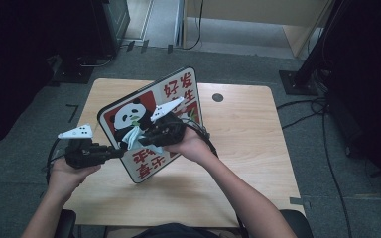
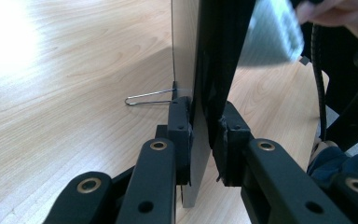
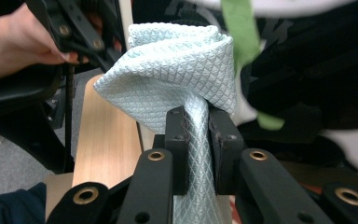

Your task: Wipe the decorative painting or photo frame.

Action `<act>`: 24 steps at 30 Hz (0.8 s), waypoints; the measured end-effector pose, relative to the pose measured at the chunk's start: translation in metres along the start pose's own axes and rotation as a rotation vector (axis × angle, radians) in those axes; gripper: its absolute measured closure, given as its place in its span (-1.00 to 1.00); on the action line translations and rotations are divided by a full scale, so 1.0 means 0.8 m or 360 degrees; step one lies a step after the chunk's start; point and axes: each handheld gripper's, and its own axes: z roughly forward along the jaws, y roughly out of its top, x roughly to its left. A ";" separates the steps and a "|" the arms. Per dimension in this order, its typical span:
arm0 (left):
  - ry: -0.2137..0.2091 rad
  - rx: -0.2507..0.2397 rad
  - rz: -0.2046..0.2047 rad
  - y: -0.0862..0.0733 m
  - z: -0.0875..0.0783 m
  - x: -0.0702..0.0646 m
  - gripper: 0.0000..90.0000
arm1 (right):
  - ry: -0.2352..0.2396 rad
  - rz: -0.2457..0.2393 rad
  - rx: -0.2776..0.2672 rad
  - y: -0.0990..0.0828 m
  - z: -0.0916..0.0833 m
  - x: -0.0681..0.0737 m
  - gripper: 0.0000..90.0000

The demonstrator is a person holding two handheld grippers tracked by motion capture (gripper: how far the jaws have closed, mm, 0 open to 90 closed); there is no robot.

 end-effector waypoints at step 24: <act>0.0005 -0.0004 0.0006 -0.001 0.000 0.000 0.75 | 0.0026 0.0052 0.0057 -0.097 0.048 -0.001 0.78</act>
